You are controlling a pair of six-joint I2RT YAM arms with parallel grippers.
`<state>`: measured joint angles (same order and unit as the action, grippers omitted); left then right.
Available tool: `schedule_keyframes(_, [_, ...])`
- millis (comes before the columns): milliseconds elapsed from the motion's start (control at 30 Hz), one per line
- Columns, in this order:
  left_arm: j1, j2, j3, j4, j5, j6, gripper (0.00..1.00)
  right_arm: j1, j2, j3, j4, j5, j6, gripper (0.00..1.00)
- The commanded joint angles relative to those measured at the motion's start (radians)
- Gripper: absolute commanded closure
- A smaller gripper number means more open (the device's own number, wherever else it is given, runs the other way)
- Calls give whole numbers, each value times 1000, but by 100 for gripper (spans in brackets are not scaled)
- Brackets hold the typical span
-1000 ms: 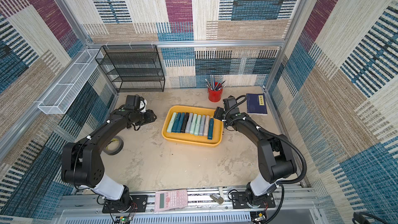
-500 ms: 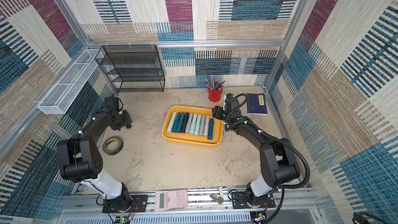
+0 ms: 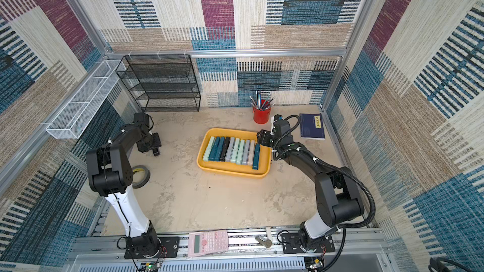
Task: Put the pruning pliers into the storage box
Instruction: Pick up the pruning pliers from the center of the board.
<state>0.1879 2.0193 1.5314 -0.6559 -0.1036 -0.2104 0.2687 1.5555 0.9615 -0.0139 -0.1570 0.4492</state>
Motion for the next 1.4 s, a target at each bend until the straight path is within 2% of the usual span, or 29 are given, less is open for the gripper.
schedule_keyframes(0, [2,35,39,-40,2,28,49,0,0,-3,34,-6,14,30])
schedule_keyframes(167, [2,70,62,-45,-1,26,55,0,-14,-21,37,8,19,30])
schedule_keyframes(433, [2,82,65,-50,1,20,80,0,-19,-23,31,10,22,30])
schedule_keyframes(600, [-2,0,15,-49,18,6,87,1,-31,-33,29,17,26,30])
schedule_keyframes(767, [-46,-162,-83,-48,22,-2,89,1,-30,-33,31,22,28,30])
schedule_keyframes(933, [-145,-317,-166,-52,33,-27,90,-1,-24,-26,30,27,20,30])
schedule_keyframes(1100, [-317,-406,-191,-58,24,-79,90,-5,-28,-6,19,35,15,31])
schedule_keyframes(1233, [-468,-423,-141,-57,54,-139,90,-14,-49,-15,15,50,18,31])
schedule_keyframes(1367, [-624,-378,-58,-50,71,-188,89,-34,-76,-32,11,57,24,31])
